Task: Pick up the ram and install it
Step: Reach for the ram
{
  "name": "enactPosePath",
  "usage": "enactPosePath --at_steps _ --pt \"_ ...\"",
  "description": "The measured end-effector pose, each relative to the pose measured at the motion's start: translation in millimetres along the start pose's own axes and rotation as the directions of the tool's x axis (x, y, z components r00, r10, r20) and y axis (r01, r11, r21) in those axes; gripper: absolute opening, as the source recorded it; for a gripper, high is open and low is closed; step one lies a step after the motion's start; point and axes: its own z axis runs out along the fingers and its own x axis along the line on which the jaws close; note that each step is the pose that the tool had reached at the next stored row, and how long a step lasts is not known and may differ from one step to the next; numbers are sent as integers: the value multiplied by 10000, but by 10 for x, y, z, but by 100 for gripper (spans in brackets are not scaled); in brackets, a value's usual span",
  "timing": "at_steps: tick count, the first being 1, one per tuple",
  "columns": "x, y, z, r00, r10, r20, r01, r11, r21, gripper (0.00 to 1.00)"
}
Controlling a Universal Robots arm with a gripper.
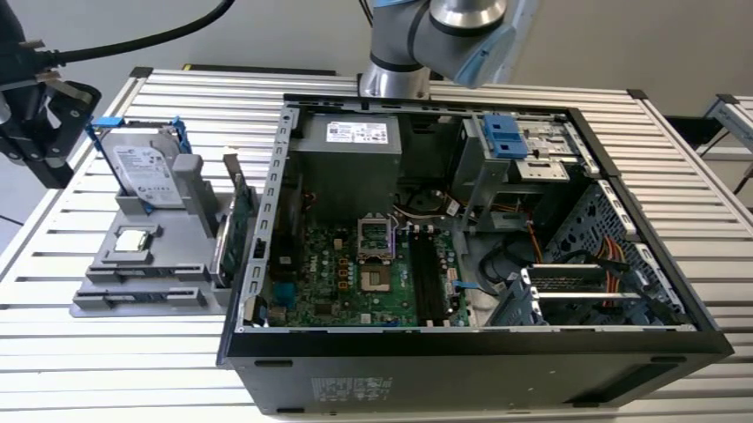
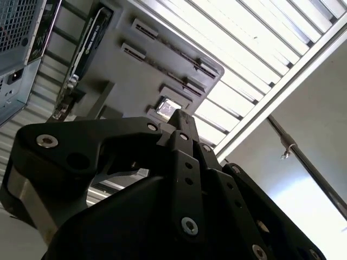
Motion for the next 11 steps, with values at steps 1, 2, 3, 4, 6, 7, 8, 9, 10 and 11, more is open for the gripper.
enactPosePath --at_steps 1,2,3,4,6,7,8,9,10,11 --pt "0 0 0 10000 0 0 0 10000 0 0" --pt "0 0 0 10000 -3 0 3 10000 0 0" --pt "0 0 0 10000 -15 -1 15 10000 1 0" --pt "0 0 0 10000 -38 -1 38 10000 1 0" --pt "0 0 1 9999 -122 -6 122 9999 4 0" --pt "0 0 1 9998 -187 -8 187 9998 5 0" --pt "0 0 0 9997 -246 -13 246 9997 8 0" --pt "0 0 0 9995 -308 -16 308 9995 10 0" --pt "0 0 1 9993 -373 -18 373 9993 12 0" --pt "0 0 0 9990 -446 -23 446 9990 15 0"
